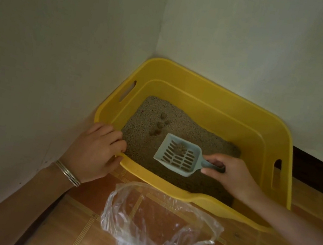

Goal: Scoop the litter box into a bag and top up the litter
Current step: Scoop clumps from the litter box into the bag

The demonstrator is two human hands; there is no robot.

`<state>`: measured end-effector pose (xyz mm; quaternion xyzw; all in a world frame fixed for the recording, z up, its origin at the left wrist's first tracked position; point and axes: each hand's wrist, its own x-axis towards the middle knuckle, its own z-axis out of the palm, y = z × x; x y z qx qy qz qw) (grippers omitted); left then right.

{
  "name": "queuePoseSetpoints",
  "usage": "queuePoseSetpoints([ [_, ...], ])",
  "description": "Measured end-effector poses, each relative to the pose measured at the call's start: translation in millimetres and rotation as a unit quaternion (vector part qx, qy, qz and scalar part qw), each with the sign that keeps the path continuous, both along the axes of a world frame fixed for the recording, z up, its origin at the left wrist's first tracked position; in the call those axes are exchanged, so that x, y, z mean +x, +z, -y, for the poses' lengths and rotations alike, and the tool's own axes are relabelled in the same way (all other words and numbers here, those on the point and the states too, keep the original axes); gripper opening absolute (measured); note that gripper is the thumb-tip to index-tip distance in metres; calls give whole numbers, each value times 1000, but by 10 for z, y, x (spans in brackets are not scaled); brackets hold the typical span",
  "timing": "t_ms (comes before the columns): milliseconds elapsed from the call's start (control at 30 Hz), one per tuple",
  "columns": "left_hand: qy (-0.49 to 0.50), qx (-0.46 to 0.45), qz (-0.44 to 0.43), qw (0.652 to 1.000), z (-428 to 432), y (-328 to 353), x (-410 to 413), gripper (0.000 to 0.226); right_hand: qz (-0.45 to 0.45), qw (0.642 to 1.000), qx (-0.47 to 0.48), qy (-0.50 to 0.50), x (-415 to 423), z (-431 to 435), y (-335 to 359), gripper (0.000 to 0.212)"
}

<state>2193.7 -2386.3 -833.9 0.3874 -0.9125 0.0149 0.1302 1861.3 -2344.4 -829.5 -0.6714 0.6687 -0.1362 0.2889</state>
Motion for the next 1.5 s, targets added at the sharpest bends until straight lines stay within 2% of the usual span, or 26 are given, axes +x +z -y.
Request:
queuePoseSetpoints([
  [233,-50,-16,6,999,-103,12,53,23,-6,998,3,-56,-19,-316,429,34],
  [367,-99,-4,-4,995,-409,-57,204,27,-8,999,-13,-41,91,-612,770,34],
  [533,-66,110,-27,991,-781,-242,266,34,4,1000,4,1,282,-1033,946,36],
  [733,36,255,-33,966,-959,-597,169,50,32,996,79,9,512,-1351,458,40],
  [800,69,294,-37,953,-975,-692,105,56,3,996,89,14,565,-1369,232,39],
  [933,107,326,-16,939,-956,-778,7,62,-109,992,61,29,645,-1284,-104,39],
  [1067,118,333,-30,935,-929,-761,-24,42,-183,982,-4,55,731,-1188,-161,37],
  [1133,120,325,-54,936,-919,-717,-36,32,-243,964,-61,86,740,-1171,-119,43],
  [1233,116,307,-75,942,-905,-646,-56,28,-319,931,-130,118,706,-1198,-118,50],
  [1367,103,304,-93,942,-889,-596,-67,26,-332,916,-167,149,668,-1283,-121,53],
  [1500,101,308,-89,942,-910,-603,-54,28,-319,916,-182,162,647,-1304,-95,51],
])
